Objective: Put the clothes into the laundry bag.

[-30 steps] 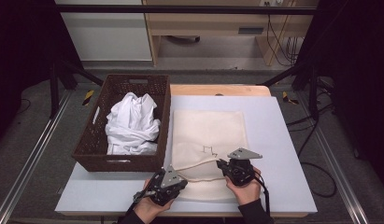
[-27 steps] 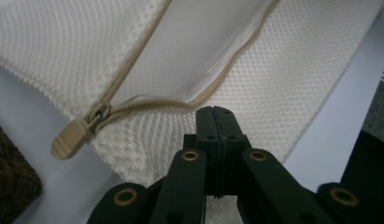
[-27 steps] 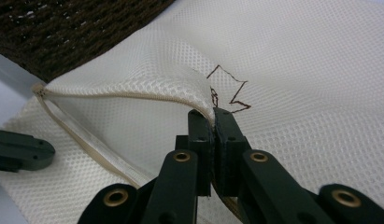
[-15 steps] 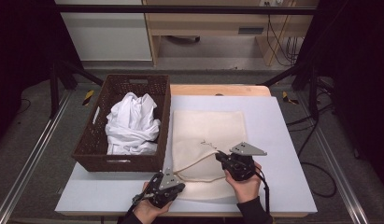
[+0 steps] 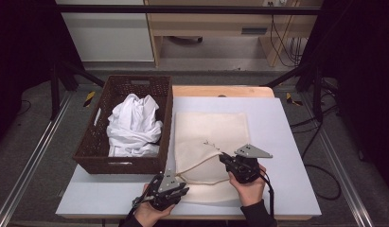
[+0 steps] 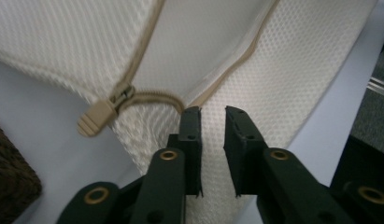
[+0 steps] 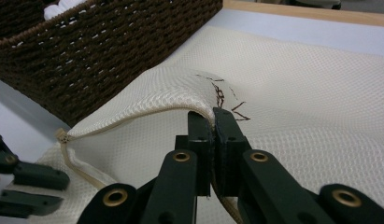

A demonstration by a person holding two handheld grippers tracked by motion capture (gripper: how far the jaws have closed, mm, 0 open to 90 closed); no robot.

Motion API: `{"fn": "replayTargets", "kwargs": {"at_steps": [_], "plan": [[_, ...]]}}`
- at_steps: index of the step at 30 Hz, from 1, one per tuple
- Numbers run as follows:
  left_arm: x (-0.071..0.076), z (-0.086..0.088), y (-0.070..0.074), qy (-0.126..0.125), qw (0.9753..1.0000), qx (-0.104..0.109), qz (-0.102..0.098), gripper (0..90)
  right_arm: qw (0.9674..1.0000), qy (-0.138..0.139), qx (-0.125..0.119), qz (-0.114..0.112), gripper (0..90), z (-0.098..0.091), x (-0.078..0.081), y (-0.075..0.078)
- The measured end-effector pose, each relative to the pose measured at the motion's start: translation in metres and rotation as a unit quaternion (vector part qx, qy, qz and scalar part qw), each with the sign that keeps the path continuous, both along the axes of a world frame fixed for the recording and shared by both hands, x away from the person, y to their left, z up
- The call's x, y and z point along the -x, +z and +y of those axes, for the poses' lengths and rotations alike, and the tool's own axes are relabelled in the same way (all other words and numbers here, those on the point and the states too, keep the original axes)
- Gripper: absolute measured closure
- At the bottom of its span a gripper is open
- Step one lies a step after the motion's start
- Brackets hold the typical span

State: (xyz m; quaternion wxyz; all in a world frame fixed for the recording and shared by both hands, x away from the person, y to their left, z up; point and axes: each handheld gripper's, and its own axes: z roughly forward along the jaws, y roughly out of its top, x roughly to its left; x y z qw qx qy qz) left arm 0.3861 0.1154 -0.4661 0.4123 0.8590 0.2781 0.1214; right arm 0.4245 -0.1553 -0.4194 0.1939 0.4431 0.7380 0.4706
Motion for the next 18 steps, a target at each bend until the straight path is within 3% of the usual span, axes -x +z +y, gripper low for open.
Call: {"fn": "replayTargets", "kwargs": {"at_steps": [6,18], "plan": [[0.0,0.009,0.025,0.011,0.9991,0.036,-0.018,57.5,1.0,0.0,0.002,0.004,87.0,0.0,0.0,-0.002],[-0.007,0.032,0.084,0.031,0.9952,0.069,-0.062,43.2,1.0,-0.002,0.002,0.009,87.1,-0.001,0.0,-0.003]]}}
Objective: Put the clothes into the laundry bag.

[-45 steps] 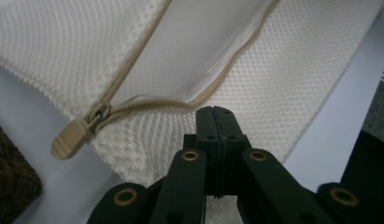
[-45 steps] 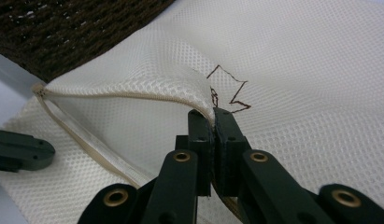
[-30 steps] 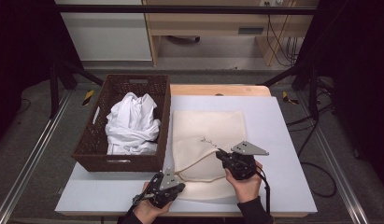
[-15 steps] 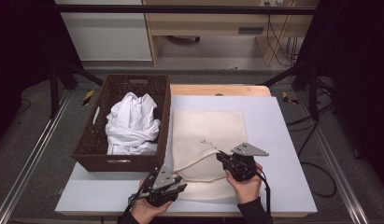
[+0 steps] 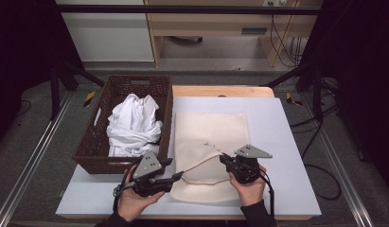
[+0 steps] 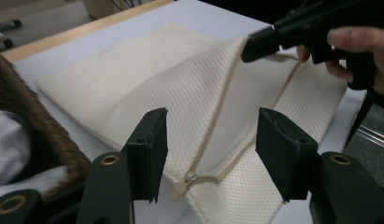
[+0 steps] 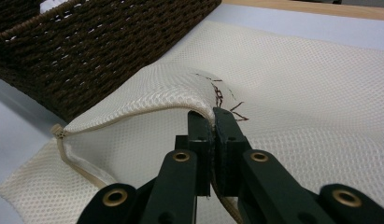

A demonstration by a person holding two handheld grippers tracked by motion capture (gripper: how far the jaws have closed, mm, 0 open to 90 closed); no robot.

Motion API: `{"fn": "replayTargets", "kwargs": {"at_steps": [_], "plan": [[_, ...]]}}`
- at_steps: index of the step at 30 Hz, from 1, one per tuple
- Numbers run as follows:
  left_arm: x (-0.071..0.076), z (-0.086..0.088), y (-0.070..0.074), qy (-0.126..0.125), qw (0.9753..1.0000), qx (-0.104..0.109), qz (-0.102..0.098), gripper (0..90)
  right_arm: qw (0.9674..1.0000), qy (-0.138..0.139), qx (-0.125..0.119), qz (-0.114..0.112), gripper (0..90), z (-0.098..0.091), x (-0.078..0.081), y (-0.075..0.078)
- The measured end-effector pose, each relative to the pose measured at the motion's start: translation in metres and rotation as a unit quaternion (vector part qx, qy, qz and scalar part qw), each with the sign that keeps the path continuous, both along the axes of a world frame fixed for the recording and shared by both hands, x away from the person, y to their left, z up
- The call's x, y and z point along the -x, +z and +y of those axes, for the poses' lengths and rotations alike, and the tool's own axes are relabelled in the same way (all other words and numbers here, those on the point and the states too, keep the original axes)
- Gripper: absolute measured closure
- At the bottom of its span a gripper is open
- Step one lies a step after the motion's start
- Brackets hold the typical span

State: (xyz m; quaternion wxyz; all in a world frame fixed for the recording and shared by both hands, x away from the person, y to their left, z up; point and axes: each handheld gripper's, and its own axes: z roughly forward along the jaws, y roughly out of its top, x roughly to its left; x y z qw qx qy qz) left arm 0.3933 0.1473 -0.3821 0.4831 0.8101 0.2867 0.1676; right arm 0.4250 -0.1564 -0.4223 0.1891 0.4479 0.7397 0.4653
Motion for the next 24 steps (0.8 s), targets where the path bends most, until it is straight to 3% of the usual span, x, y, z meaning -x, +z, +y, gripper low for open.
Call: {"fn": "replayTargets", "kwargs": {"at_steps": [4,7,9,18,22,24], "plan": [[-0.011,0.016,0.019,0.019,0.9996,0.017,-0.012,40.0,1.0,0.0,-0.001,-0.002,87.1,-0.002,0.0,0.0],[-0.024,0.028,0.029,0.036,0.999,0.003,-0.027,38.1,1.0,-0.002,-0.002,-0.002,87.1,-0.003,0.0,0.001],[-0.033,0.034,0.034,0.044,0.9987,-0.004,-0.026,36.9,1.0,-0.002,-0.002,-0.001,87.1,-0.003,0.0,0.001],[-0.075,0.06,0.047,0.072,0.9973,-0.005,-0.017,27.6,1.0,-0.003,0.0,0.0,87.1,-0.003,-0.001,-0.001],[-0.094,0.072,0.049,0.092,0.9954,-0.018,-0.017,23.5,1.0,-0.001,0.002,0.001,87.1,-0.002,-0.001,-0.002],[-0.106,0.079,0.047,0.106,0.9935,-0.035,-0.019,21.5,1.0,0.0,0.002,0.002,87.1,-0.002,-0.001,-0.002]]}}
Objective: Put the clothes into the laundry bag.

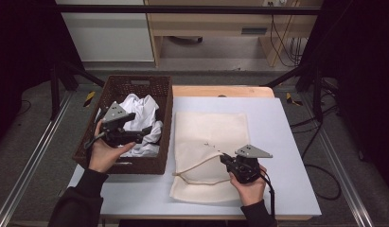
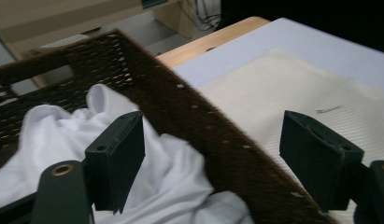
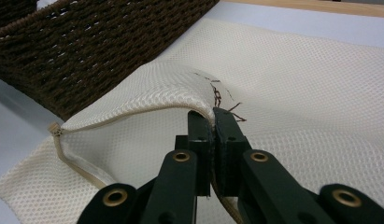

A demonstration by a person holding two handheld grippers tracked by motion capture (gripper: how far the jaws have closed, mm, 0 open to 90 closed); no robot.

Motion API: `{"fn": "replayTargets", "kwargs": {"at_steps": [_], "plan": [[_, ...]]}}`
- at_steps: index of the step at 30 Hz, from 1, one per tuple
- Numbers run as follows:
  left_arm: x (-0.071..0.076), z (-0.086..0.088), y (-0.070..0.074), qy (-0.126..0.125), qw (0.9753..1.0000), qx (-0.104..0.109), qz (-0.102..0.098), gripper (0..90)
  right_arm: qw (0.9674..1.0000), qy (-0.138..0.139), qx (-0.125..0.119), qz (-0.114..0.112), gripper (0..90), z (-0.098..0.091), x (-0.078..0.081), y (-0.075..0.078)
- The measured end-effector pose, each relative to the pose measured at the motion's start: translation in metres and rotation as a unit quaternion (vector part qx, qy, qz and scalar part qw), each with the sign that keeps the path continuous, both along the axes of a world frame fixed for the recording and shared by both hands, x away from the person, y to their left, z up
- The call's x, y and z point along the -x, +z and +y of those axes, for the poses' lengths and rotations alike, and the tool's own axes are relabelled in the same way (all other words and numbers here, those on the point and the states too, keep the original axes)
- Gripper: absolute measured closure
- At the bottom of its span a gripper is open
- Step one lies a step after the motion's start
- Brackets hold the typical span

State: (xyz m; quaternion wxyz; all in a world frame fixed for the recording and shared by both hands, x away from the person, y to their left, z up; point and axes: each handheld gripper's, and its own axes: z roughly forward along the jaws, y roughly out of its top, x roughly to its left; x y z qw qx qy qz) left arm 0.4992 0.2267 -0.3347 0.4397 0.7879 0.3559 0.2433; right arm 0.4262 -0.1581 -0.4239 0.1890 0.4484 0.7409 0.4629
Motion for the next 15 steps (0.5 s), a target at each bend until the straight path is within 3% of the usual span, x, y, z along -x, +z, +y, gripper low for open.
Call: {"fn": "replayTargets", "kwargs": {"at_steps": [6,11,13,15], "plan": [[-0.034,0.026,-0.019,0.048,0.9981,-0.033,0.022,17.7,1.0,-0.001,0.0,0.001,87.1,-0.001,-0.001,0.0],[-0.053,0.043,-0.038,0.078,0.9941,-0.052,0.054,14.1,1.0,-0.001,-0.001,0.004,87.0,-0.001,-0.001,-0.001],[-0.059,0.046,-0.046,0.082,0.9927,-0.052,0.072,11.5,1.0,-0.001,0.0,0.004,87.0,-0.001,-0.001,-0.001],[-0.063,0.047,-0.054,0.084,0.9904,-0.067,0.087,10.5,1.0,0.0,0.0,0.003,87.1,-0.001,-0.001,-0.001]]}}
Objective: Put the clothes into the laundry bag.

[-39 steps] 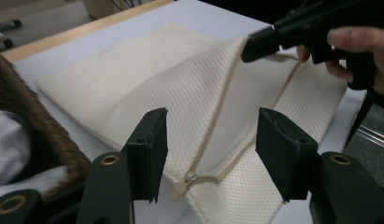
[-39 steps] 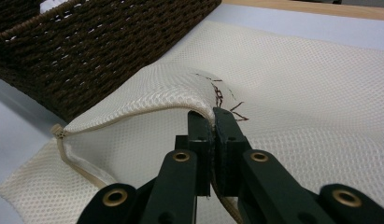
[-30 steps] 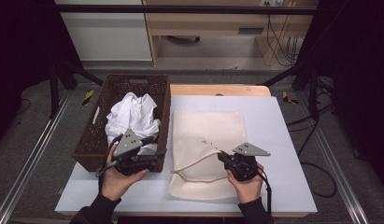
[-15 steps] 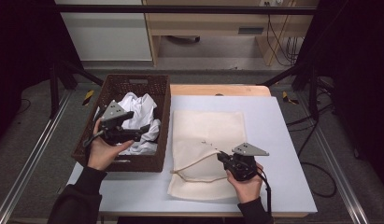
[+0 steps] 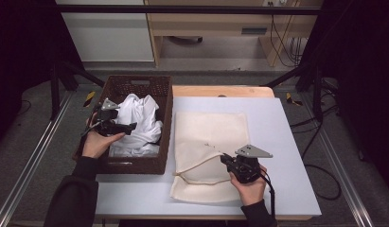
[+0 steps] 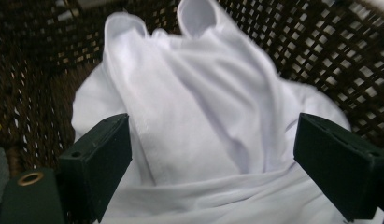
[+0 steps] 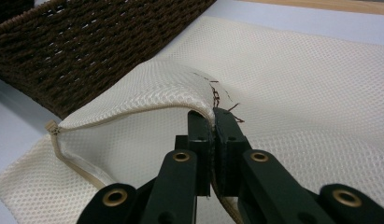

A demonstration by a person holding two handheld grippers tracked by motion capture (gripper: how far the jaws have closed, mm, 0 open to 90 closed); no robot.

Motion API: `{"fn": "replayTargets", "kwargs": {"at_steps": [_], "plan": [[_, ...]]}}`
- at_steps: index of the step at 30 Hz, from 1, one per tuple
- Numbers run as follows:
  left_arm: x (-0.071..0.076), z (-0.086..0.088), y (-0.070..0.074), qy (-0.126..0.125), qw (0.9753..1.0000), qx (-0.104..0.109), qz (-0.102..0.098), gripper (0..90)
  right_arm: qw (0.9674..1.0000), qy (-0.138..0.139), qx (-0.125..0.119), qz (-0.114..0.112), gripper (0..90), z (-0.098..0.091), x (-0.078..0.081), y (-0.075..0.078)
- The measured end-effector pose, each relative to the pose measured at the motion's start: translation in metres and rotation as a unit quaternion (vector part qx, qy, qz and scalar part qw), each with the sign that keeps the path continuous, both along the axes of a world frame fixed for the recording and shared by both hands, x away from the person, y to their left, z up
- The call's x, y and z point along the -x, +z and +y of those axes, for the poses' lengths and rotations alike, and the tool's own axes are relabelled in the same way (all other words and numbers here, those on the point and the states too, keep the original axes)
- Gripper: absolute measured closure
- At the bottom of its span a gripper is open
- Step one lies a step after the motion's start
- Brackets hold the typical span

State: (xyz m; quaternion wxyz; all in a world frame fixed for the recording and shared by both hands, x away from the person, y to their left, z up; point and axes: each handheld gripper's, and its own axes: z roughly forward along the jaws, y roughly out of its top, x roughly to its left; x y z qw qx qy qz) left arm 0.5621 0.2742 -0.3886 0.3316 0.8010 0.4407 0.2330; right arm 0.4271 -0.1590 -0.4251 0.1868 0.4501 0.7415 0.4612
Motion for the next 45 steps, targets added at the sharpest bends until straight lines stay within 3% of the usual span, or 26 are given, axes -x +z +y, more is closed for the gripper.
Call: {"fn": "replayTargets", "kwargs": {"at_steps": [8,13,19,20,23,33,40,45], "plan": [[-0.011,-0.005,-0.022,-0.012,0.998,-0.035,0.051,6.1,1.0,0.001,0.006,0.004,87.0,0.002,-0.001,-0.002],[-0.017,-0.009,-0.036,-0.021,0.9939,-0.071,0.081,3.1,1.0,0.002,0.005,0.004,86.9,0.002,-0.001,-0.002],[-0.02,-0.011,-0.043,-0.015,0.9915,-0.078,0.103,3.2,1.0,0.004,0.008,0.003,86.8,0.002,-0.001,-0.002],[-0.021,-0.011,-0.045,-0.014,0.9902,-0.085,0.11,4.2,1.0,0.004,0.008,0.003,86.8,0.002,-0.001,-0.002],[-0.022,-0.013,-0.047,-0.012,0.9872,-0.099,0.124,9.0,1.0,0.004,0.008,0.003,86.8,0.002,-0.001,-0.002],[-0.02,-0.014,-0.046,-0.006,0.9835,-0.101,0.15,33.6,0.9999,0.004,0.008,0.005,86.8,0.002,-0.001,-0.002],[-0.017,-0.015,-0.037,0.025,0.9796,-0.101,0.172,51.5,0.9999,0.005,0.007,0.006,86.8,0.002,-0.001,-0.002],[-0.014,-0.015,-0.032,0.036,0.9797,-0.094,0.174,60.6,0.9999,0.004,0.006,0.007,86.8,0.002,0.0,-0.002]]}}
